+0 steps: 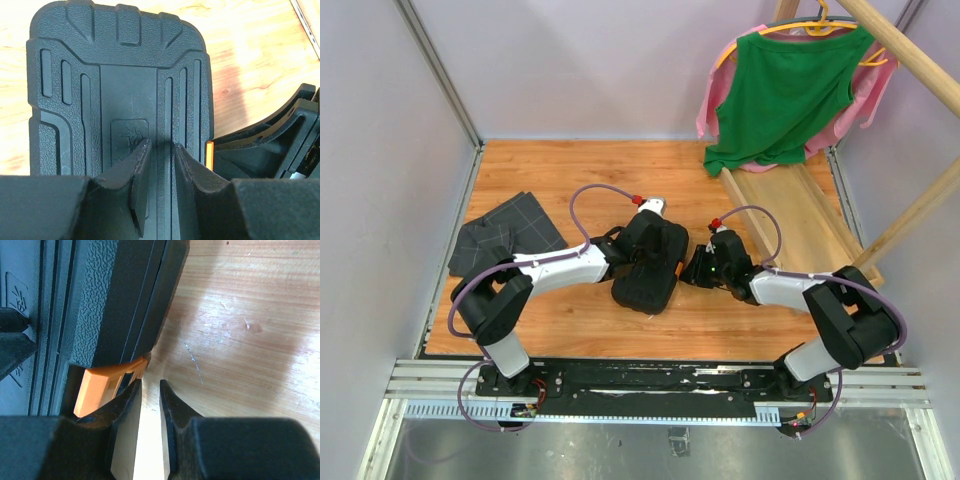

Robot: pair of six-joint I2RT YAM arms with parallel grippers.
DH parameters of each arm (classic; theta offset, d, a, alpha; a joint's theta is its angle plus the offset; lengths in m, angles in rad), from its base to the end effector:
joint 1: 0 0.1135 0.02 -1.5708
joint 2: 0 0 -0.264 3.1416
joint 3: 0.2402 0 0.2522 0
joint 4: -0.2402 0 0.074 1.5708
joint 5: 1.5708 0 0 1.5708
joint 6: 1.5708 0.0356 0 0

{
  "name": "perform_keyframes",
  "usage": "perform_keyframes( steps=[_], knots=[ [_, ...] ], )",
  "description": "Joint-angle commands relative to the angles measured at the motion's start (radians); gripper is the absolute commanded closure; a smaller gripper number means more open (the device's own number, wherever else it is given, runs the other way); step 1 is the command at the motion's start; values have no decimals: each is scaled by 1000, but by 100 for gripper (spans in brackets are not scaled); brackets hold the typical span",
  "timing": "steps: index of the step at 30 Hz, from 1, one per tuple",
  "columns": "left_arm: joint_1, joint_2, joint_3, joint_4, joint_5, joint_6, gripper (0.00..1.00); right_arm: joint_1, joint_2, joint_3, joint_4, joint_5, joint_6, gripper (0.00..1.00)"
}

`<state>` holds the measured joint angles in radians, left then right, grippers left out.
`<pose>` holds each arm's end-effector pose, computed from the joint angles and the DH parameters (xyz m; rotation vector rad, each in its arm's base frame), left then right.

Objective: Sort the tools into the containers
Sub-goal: Close the storage box at the center of the board, then reset both arms

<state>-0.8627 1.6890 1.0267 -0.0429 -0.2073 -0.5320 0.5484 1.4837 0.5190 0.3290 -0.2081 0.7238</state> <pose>0.2424 -0.2718 0.2018 0.2702 2.2924 -0.5002 0.2295 0.1488 0.1447 0.0824 2.3521 0.9024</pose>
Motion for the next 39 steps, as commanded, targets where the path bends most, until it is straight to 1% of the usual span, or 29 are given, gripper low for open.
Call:
perform_keyframes(
  steps=[1, 8, 15, 20, 22, 26, 28, 32, 35, 36, 37, 39],
  knots=[
    [-39, 83, -45, -144, 94, -22, 70, 16, 19, 36, 19, -21, -11, 77],
    [-41, 79, -45, -150, 81, -22, 70, 19, 17, 28, 6, -8, -18, 77],
    [-40, 31, -32, -160, 18, -12, 70, 17, -63, -4, -70, 60, -49, 73],
    [-39, -34, -1, -161, -24, 11, 68, 18, -146, -24, -144, 115, -79, 70],
    [-37, -75, 9, -156, -43, 23, 66, 17, -185, -27, -172, 129, -102, 66],
    [-31, -164, 5, -140, -92, 46, 59, 17, -294, -17, -247, 161, -176, 56],
    [-26, -218, -8, -129, -127, 54, 55, 17, -370, -7, -295, 186, -220, 50],
    [-13, -335, -57, -130, -246, 52, 45, 18, -545, 24, -398, 243, -317, 39],
    [-4, -438, -99, -130, -313, 54, 38, 18, -667, 41, -480, 305, -377, 33],
    [-4, -468, -115, -131, -333, 58, 36, 17, -707, 45, -502, 325, -391, 29],
    [-4, -500, -130, -132, -357, 60, 35, 17, -742, 46, -522, 345, -401, 23],
    [-4, -563, -160, -139, -405, 56, 28, 18, -829, 38, -539, 378, -417, 17]
  ],
)
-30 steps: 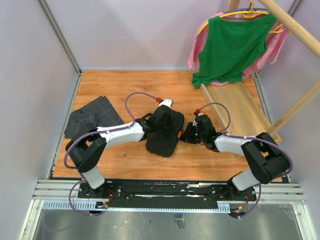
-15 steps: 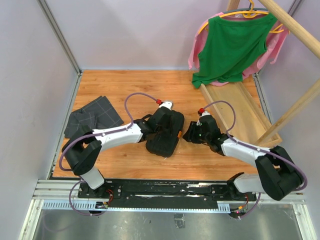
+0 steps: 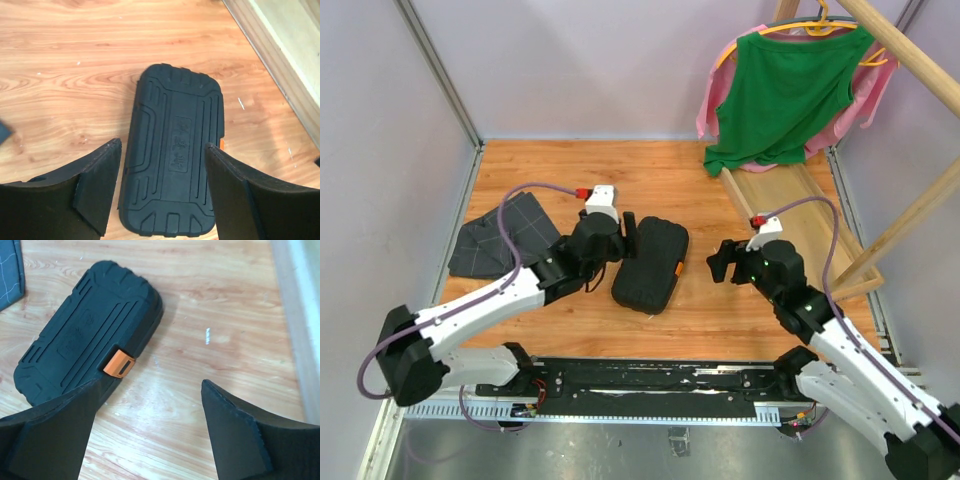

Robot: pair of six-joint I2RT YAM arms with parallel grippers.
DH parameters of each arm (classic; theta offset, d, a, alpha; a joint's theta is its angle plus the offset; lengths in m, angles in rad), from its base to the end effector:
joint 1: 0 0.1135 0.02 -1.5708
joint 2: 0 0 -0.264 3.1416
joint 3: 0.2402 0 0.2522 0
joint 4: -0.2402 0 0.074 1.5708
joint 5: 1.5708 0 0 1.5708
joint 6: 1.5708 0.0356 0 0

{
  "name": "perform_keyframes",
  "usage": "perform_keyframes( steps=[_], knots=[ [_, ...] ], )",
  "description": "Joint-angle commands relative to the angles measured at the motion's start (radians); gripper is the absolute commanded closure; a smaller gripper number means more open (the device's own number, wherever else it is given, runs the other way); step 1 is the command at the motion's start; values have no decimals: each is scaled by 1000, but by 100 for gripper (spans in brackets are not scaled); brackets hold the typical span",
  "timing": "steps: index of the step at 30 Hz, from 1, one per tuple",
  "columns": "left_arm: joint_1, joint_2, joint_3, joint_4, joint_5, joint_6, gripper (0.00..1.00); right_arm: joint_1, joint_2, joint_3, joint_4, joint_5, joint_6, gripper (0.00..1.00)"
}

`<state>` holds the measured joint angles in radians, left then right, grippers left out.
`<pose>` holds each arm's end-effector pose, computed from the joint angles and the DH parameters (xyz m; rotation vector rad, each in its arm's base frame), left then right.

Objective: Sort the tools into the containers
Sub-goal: Reset both arms

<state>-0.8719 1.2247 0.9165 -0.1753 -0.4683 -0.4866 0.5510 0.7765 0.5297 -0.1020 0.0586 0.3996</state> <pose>0.1897 -0.2007 0.2955 0.0999 2.0173 -0.3881 0.1603 0.0960 0.2594 -0.1082 1.9596 0.5778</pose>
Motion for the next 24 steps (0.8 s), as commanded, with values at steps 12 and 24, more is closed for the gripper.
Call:
perform_keyframes(
  steps=[12, 24],
  knots=[
    [5, -434, -270, -60, -309, -69, 1, 15, -405, -55, -188, 232, -108, 2],
    [5, -538, -369, -145, -363, -173, 1, 15, -525, -115, -243, 301, -64, 2]
  ],
)
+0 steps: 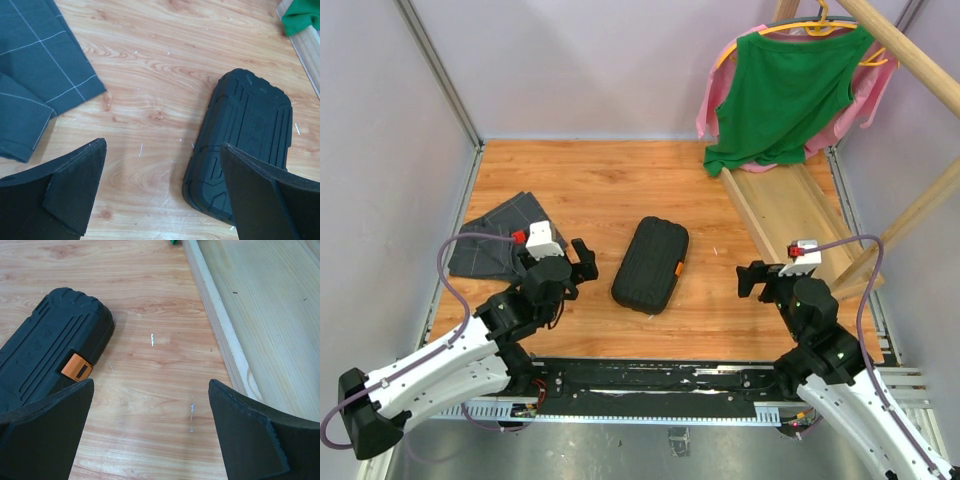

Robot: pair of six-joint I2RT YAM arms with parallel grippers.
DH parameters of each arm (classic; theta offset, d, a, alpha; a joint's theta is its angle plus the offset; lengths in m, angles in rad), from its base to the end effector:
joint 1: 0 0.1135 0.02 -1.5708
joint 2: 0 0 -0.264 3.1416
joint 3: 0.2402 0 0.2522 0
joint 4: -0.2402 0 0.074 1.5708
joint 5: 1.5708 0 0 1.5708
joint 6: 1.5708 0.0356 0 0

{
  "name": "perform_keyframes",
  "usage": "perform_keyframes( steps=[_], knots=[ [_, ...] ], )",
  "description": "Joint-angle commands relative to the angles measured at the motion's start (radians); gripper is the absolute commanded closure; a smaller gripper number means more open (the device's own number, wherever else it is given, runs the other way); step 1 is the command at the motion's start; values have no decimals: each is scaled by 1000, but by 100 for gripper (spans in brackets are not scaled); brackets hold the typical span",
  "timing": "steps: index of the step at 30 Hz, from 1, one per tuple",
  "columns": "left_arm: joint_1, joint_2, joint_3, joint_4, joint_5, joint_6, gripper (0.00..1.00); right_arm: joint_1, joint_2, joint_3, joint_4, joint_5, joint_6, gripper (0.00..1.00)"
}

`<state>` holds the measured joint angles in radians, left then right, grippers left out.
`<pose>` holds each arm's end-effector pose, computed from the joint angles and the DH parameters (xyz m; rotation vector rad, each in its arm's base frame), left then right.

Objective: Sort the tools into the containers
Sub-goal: Reset both arms

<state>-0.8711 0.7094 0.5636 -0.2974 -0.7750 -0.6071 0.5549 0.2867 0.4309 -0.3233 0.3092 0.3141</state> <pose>0.1225 -0.1068 0.2666 -0.2271 1.8748 -0.2272 0.0964 0.0470 0.2635 0.0159 1.7553 0.3660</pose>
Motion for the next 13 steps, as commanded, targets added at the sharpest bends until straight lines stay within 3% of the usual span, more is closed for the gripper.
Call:
perform_keyframes(
  steps=[1, 13],
  knots=[
    [4, -27, -19, -26, -57, -56, 1, 10, -45, -20, -22, 54, 23, 2],
    [4, -56, -40, -29, -76, -63, 1, 11, -56, -35, -24, 30, 21, 2]
  ],
)
